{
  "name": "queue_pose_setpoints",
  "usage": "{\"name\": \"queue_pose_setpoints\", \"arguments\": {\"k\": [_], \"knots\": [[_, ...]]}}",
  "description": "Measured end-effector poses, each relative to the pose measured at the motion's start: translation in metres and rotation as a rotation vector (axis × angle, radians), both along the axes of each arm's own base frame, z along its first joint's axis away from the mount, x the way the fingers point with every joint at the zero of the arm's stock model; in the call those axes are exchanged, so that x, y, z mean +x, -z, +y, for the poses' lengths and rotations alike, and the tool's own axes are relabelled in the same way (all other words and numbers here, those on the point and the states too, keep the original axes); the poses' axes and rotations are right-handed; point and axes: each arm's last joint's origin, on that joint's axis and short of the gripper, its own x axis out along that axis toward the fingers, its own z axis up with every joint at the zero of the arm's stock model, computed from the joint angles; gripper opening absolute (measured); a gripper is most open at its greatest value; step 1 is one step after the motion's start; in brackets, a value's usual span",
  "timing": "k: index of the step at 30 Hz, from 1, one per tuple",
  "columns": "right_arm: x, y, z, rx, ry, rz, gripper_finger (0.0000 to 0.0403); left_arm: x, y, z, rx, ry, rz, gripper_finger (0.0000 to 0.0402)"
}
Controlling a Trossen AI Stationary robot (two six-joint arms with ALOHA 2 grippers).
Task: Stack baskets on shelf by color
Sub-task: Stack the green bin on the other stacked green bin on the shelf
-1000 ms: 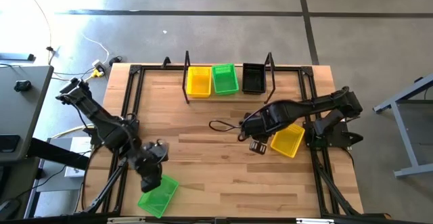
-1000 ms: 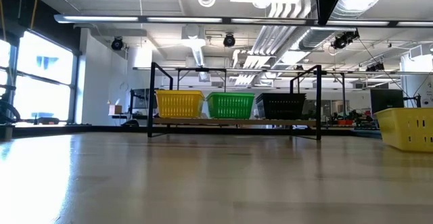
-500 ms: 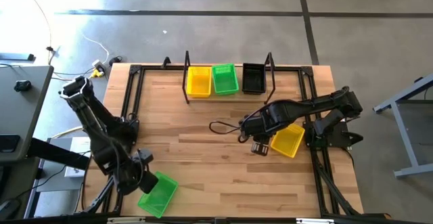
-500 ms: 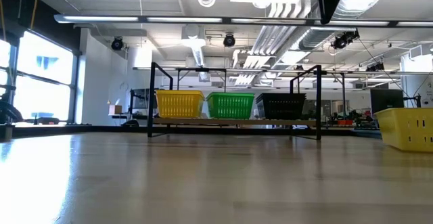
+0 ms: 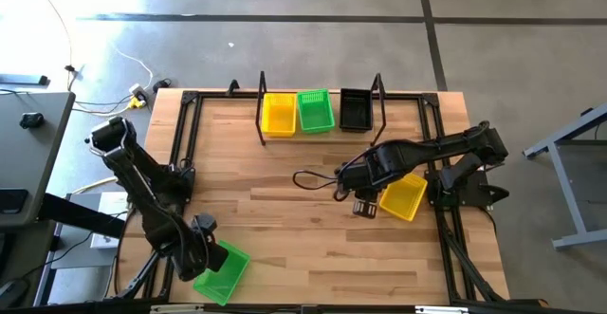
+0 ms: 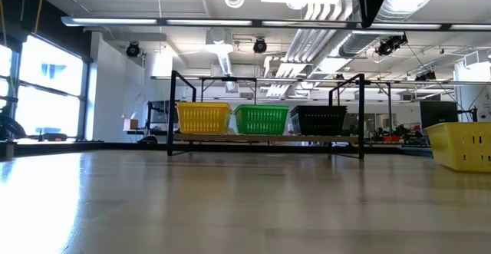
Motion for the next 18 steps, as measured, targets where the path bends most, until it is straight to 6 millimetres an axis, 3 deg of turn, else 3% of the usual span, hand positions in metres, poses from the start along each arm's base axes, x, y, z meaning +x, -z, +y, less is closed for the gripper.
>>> {"name": "queue_pose_setpoints", "arguments": {"k": [13,18], "knots": [[0.001,0.000,0.000,0.002,0.000,-0.008,0.0096,0.017,0.033,-0.011,0.005,-0.045,0.096,0.0119],[0.001,0.000,0.000,0.003,0.000,-0.014,0.0096,0.028,0.039,-0.011,-0.025,-0.101,0.078,0.0099]]}}
